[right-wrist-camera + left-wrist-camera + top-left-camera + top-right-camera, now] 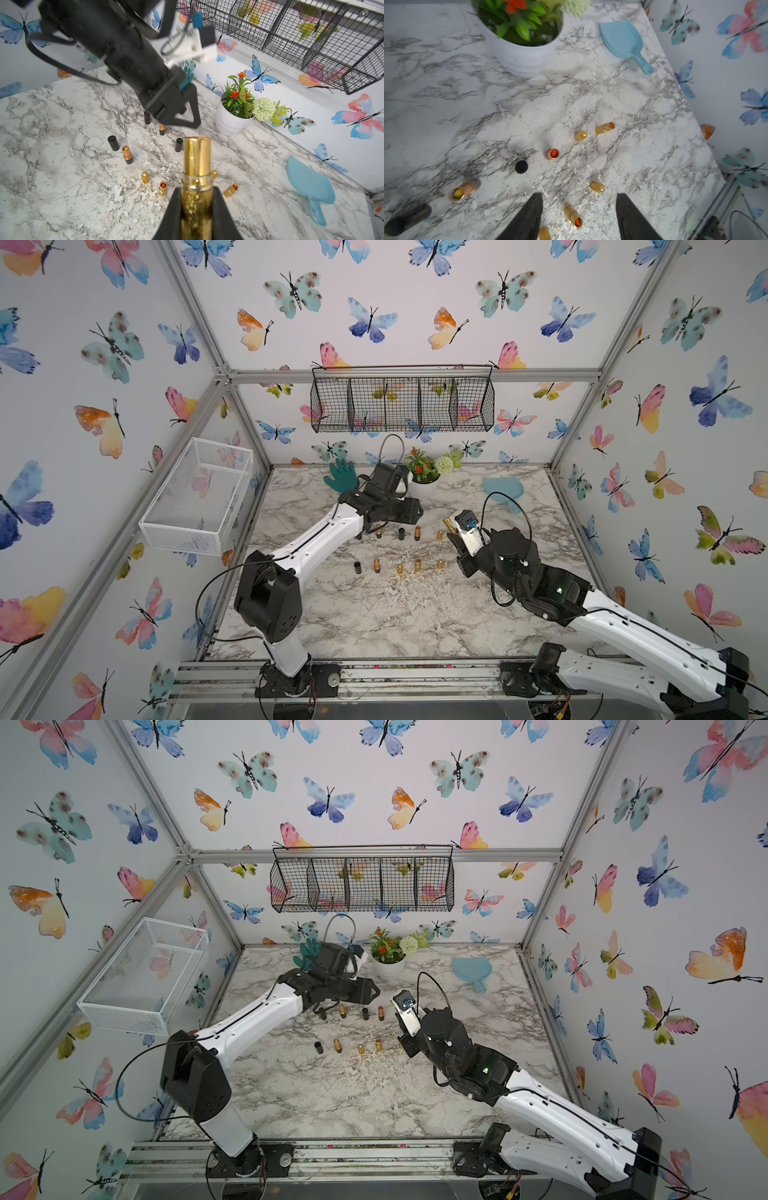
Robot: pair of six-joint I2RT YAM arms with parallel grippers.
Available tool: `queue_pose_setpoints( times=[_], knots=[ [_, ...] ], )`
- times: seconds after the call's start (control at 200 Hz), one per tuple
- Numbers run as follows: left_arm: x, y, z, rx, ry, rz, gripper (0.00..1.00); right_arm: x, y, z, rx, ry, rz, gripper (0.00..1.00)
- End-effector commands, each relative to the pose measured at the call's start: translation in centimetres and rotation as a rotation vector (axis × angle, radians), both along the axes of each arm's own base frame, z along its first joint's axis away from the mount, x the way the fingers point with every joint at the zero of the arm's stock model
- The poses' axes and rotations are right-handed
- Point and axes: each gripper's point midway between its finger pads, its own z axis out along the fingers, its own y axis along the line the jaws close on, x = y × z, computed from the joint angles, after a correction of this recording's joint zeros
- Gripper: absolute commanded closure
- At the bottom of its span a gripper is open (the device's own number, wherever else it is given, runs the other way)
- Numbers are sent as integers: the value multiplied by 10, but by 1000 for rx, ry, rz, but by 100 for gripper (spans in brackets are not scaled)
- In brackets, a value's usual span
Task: Open the lipstick cap
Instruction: Place the lipstick at the center of the board.
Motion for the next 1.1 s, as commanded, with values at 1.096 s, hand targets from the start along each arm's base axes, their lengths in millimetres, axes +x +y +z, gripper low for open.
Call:
queue_pose_setpoints(
  times=[1.096],
  knots=[
    [-88, 4, 52, -403, 119, -377, 41, 21, 94, -35, 18, 47, 217, 98]
  ],
)
